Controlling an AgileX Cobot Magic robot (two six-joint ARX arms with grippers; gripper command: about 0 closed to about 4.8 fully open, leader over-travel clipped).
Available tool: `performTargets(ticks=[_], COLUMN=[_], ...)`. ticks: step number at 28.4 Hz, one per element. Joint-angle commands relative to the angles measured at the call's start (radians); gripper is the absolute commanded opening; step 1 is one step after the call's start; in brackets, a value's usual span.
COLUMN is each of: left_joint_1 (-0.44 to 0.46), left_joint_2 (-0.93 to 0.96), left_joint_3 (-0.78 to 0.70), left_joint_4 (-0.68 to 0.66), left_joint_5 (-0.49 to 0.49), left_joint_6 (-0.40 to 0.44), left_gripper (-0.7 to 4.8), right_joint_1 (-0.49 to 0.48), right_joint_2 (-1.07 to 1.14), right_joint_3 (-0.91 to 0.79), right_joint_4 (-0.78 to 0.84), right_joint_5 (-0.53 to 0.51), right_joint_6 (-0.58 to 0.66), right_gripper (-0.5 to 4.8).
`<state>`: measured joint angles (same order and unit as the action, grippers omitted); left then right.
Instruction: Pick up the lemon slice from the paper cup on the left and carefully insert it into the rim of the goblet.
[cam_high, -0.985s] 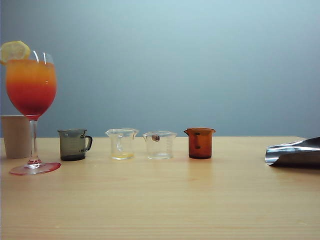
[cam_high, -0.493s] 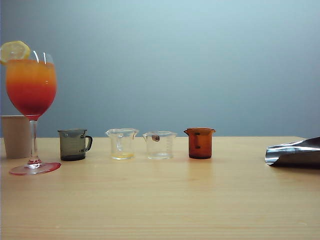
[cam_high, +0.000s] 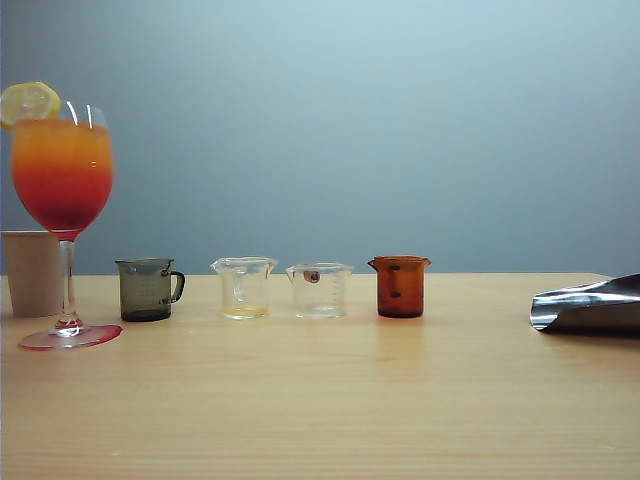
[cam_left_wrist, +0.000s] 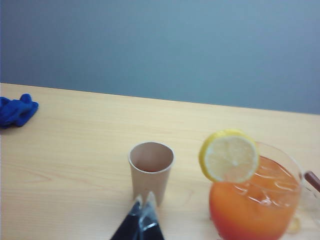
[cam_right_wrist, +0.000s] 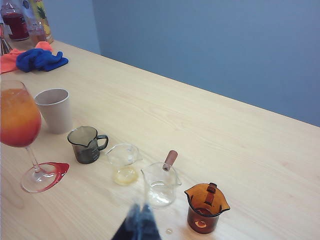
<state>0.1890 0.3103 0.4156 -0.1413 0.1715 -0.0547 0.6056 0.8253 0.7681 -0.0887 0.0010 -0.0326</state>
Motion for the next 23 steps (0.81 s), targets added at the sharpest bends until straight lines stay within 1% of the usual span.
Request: performTargets(ticks=[1,2,6,9,11,16,19,21,23], left_joint_1=[-0.023,-0.027,-0.038,-0.039,-0.045,-0.148,-0.2,-0.218,-0.219], left_joint_2=[-0.021,-0.03,-0.104,-0.129,-0.16,-0.212,-0.23,-0.245,-0.263], left_joint_3=[-0.031,-0.039,-0.096,-0.126,-0.156,-0.212,-0.234,-0.25,-0.269], left_joint_4=[0.079,0.085,0.088,0.092,0.091,0.093,0.105,0.129,0.154], left_joint_5=[-0.052,-0.069,-0.078,-0.056,-0.065,-0.166,-0.216,-0.22,-0.209], left_joint_6=[-0.032,-0.032,-0.039,-0.039,-0.034,-0.023,0.025,0.054,0.058], left_gripper=[-0.06,-0.06,-0.06,-0.06,-0.06,-0.06,-0.06,-0.06,-0.06], right_joint_1=[0.0,0.0,0.0,0.0,0.0,0.0,0.0,0.0,0.0], right_joint_2=[-0.003,-0.003,-0.003,-0.003,-0.003,-0.003,-0.003,-0.003,-0.003], right_joint_3=[0.007,0.007,0.007,0.007,0.007,0.007,0.007,0.007,0.007], right_joint_4=[0.01,0.01,0.01,0.01,0.01,0.01,0.01,0.01,0.01], right_joint_5=[0.004,0.004,0.004,0.004,0.004,0.004,0.004,0.004,0.004], right_joint_6=[-0.002,-0.002,-0.002,-0.002,-0.002,-0.002,-0.002,-0.002,-0.002], right_gripper=[-0.05,-0.05,-0.05,-0.05,-0.05,-0.05,-0.05,-0.05,-0.05])
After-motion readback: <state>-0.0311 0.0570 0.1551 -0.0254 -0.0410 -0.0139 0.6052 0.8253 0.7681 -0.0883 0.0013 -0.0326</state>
